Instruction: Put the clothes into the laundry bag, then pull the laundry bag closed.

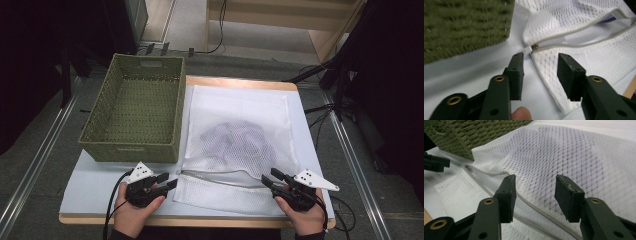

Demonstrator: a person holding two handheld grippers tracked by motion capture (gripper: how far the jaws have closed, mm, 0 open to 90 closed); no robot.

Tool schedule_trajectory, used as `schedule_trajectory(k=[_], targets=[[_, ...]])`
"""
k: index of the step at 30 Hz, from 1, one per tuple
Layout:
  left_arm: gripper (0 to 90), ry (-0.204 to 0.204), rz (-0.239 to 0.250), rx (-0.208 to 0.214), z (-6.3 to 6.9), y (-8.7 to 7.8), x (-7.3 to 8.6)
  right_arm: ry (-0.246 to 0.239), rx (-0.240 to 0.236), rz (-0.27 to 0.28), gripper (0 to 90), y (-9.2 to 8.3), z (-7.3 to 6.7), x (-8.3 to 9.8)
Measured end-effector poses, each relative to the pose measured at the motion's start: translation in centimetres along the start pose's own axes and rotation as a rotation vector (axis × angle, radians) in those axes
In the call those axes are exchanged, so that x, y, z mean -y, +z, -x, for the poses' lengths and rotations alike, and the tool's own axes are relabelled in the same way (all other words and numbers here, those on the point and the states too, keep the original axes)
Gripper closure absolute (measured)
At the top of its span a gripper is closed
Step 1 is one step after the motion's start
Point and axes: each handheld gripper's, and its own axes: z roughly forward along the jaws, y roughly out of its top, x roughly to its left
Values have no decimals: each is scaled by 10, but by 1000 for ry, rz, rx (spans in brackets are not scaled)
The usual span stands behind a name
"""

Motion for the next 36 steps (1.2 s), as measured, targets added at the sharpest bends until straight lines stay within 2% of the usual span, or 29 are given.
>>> schedule_trajectory(k=[4, 6, 8, 15, 17, 22, 28, 30, 32, 36], targets=[[516, 11, -2, 6, 3, 4, -1, -7, 6, 11, 499, 1, -4, -2], [506, 15, -7, 3, 3, 4, -1, -3, -27, -18, 541, 2, -7, -4], [506, 14, -5, 0, 2, 2, -1, -16, -58, -32, 540, 2, -12, -7], [497, 13, 14, 3, 0, -3, -4, -44, -79, -41, 550, 9, -28, -16], [490, 18, 18, 0, 2, -4, -5, -46, -80, -49, 594, 12, -31, -19], [487, 27, 4, 7, 4, -5, -4, -63, -130, -94, 685, 25, -47, -25], [502, 16, 10, 9, 1, -9, -5, -98, -190, -129, 756, 55, -74, -31], [533, 13, 5, 3, -1, -9, -6, -112, -202, -147, 761, 68, -85, -31], [635, 18, -12, -24, 0, -9, -6, -117, -216, -164, 763, 79, -92, -30], [810, 26, -25, -19, -1, -13, -7, -122, -224, -198, 756, 99, -102, -26]])
